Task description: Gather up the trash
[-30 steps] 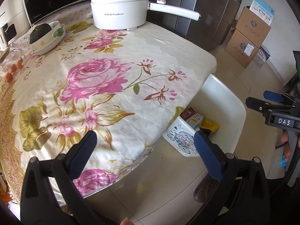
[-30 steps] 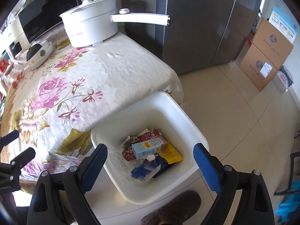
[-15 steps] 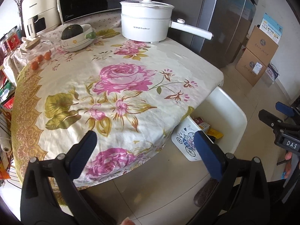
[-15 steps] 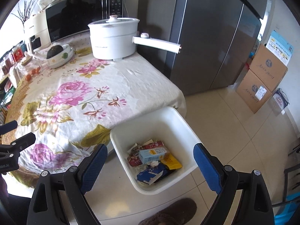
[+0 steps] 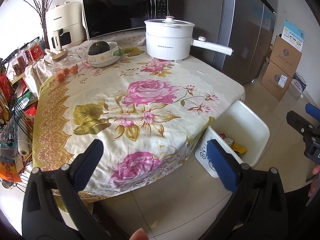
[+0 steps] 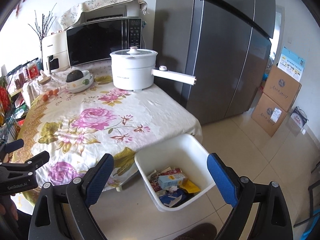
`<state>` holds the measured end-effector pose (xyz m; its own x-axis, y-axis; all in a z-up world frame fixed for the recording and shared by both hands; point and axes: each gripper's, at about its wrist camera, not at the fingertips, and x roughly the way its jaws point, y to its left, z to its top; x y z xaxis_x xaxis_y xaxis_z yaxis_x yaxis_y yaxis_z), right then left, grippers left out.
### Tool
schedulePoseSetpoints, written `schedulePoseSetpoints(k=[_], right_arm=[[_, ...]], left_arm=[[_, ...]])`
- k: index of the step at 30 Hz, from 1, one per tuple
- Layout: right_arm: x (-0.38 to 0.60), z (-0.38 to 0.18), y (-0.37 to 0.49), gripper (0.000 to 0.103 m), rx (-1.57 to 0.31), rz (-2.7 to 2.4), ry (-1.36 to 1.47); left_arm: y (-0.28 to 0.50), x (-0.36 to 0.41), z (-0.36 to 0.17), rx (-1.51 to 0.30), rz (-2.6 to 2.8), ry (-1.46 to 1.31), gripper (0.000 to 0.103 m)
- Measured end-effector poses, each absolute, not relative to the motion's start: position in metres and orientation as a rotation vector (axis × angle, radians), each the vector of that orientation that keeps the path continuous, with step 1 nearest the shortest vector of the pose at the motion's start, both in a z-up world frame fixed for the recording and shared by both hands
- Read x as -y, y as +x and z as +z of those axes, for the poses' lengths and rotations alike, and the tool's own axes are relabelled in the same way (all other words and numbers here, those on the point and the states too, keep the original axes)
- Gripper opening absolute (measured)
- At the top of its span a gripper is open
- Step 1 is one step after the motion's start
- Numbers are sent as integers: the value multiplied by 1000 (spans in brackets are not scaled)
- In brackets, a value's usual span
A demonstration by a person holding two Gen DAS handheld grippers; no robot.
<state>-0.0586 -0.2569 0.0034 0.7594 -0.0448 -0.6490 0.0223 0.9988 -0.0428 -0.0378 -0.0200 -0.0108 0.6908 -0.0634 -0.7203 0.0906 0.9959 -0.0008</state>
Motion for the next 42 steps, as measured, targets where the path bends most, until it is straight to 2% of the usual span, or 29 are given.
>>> schedulePoseSetpoints(k=[14,42], right_arm=[[243,5,-53,99,-690,6,-30],[244,3,-52,100,-686,3,-25]], left_arm=[[-42,20,-2,-734,-71,43,102],[-43,20,-2,-737,-61,44,102]])
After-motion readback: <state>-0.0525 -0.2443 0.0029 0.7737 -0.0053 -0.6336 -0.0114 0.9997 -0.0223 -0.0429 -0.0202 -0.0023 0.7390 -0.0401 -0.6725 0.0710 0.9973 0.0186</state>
